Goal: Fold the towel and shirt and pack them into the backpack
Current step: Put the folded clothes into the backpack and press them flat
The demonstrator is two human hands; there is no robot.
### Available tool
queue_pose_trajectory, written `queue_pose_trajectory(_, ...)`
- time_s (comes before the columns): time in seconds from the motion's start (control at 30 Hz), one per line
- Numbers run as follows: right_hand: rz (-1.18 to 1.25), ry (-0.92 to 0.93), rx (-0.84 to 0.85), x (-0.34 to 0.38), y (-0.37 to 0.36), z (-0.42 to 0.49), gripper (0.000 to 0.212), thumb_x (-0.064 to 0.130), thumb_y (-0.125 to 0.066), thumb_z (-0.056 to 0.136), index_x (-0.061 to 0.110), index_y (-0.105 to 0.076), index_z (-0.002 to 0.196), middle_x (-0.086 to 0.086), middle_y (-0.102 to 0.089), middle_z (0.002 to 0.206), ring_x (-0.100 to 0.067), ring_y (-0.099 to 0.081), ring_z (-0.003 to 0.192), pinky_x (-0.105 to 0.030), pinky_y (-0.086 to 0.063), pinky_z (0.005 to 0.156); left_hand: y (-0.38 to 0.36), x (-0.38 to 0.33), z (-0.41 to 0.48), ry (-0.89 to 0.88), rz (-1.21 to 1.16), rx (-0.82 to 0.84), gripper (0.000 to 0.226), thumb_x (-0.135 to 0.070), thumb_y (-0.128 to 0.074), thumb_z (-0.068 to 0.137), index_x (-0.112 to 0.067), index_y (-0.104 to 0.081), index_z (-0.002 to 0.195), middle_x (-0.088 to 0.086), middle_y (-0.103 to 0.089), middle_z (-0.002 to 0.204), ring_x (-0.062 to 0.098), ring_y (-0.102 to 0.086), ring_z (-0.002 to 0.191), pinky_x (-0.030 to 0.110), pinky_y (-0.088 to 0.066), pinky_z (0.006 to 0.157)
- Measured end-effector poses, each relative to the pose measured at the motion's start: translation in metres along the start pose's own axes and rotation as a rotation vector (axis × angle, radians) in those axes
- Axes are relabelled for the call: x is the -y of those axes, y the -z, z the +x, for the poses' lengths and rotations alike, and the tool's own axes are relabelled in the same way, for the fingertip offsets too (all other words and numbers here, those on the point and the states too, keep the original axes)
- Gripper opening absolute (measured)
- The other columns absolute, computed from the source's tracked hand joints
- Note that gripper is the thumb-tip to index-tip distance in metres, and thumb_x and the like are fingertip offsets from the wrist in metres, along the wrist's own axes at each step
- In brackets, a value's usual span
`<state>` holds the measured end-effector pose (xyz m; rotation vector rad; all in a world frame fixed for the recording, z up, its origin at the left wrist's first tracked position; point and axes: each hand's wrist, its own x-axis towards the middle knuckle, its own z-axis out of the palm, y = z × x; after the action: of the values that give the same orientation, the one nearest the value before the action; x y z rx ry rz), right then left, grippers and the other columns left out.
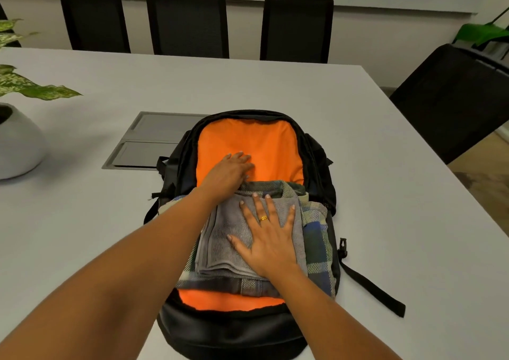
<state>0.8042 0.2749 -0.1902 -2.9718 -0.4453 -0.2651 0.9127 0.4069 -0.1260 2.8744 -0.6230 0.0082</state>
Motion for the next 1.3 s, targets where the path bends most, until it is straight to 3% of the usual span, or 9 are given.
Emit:
queue_pose_trajectory(0.17,0.006,-0.008,0.014,-0.001,-0.004,-0.001,0.069,0.068,-0.019,0.089,0.028,-0.041,0.14,-0.005,-0.038,0.148,-0.028,-0.032,0.138,-0.066,-0.009,0.104,-0.007,0.008,0.013,0.042,-0.03,0.137,0.058,-0.032,-0.045,0.097,-0.011,-0.023,0.147,0.007,-0.012,0.157,0.02,-0.006,0.145,0.035,-0.004,0.115)
queue_pose_trajectory(0.37,0.015,-0.03,0.02,-0.001,-0.006,-0.003,0.07,0.068,-0.013,0.089,0.028,-0.042,0.139,-0.003,-0.038,0.148,-0.027,-0.032,0.138,-0.066,-0.011,0.104,-0.016,0.013,0.022,0.075,-0.096,0.094,0.066,-0.041,-0.054,0.09,-0.012,-0.031,0.145,0.003,-0.018,0.155,0.017,-0.011,0.144,0.038,-0.01,0.116)
queue_pose_trajectory(0.57,0.015,-0.034,0.02,-0.001,-0.007,-0.003,0.068,0.067,-0.017,0.089,0.028,-0.044,0.138,-0.003,-0.039,0.147,-0.027,-0.031,0.139,-0.065,-0.01,0.105,-0.026,0.004,0.025,0.117,-0.028,0.066,0.049,-0.039,-0.049,0.094,-0.019,-0.044,0.138,0.002,-0.018,0.156,0.022,-0.013,0.144,0.039,-0.012,0.116)
queue_pose_trajectory(0.7,0.018,-0.031,0.029,0.0,-0.007,-0.002,0.066,0.067,-0.021,0.089,0.027,-0.049,0.134,-0.003,-0.041,0.147,-0.026,-0.03,0.139,-0.065,-0.012,0.103,-0.03,-0.006,0.024,0.259,-0.044,0.009,0.04,-0.035,-0.047,0.095,-0.027,-0.048,0.135,0.002,-0.019,0.155,0.032,-0.022,0.141,0.039,-0.025,0.111)
queue_pose_trajectory(0.9,0.015,-0.027,0.018,-0.001,-0.007,-0.003,0.064,0.067,-0.029,0.085,0.028,-0.052,0.132,-0.003,-0.042,0.146,-0.026,-0.032,0.138,-0.065,-0.012,0.103,-0.032,-0.012,0.022,0.264,-0.017,-0.096,0.037,-0.032,-0.045,0.097,-0.022,-0.052,0.132,0.002,-0.026,0.153,0.023,-0.031,0.138,0.034,-0.032,0.107)
queue_pose_trajectory(1.0,0.023,-0.027,0.009,-0.002,-0.007,-0.003,0.064,0.067,-0.031,0.085,0.029,-0.05,0.133,-0.002,-0.042,0.146,-0.026,-0.032,0.138,-0.065,-0.012,0.103,-0.032,-0.01,0.019,0.242,-0.11,-0.171,0.037,-0.034,-0.041,0.098,-0.017,-0.055,0.128,0.002,-0.032,0.151,0.017,-0.031,0.138,0.034,-0.032,0.106)
queue_pose_trajectory(1.1,0.033,-0.023,-0.001,-0.003,-0.008,-0.004,0.065,0.067,-0.031,0.085,0.028,-0.047,0.135,-0.002,-0.041,0.146,-0.025,-0.03,0.139,-0.064,-0.013,0.103,-0.029,-0.015,0.022,0.264,-0.207,-0.27,0.056,-0.048,-0.035,0.096,-0.014,-0.04,0.14,0.005,-0.026,0.153,0.016,-0.017,0.143,0.034,-0.024,0.111)
queue_pose_trajectory(1.2,0.04,-0.026,-0.002,-0.003,-0.007,-0.003,0.067,0.068,-0.029,0.086,0.027,-0.044,0.137,-0.002,-0.041,0.146,-0.025,-0.029,0.14,-0.064,-0.012,0.104,-0.031,-0.027,0.034,0.276,-0.101,-0.165,0.088,-0.065,-0.037,0.087,-0.008,-0.011,0.149,0.012,0.0,0.157,0.023,0.004,0.145,0.037,-0.002,0.116)
queue_pose_trajectory(1.3,0.048,-0.029,0.001,-0.004,-0.008,-0.003,0.064,0.068,-0.029,0.086,0.029,-0.046,0.134,-0.003,-0.044,0.143,-0.025,-0.03,0.139,-0.063,-0.011,0.104,-0.042,-0.036,0.043,0.307,-0.04,-0.118,0.082,-0.059,-0.032,0.092,-0.006,-0.005,0.149,0.017,0.008,0.156,0.027,0.009,0.144,0.04,0.001,0.116)
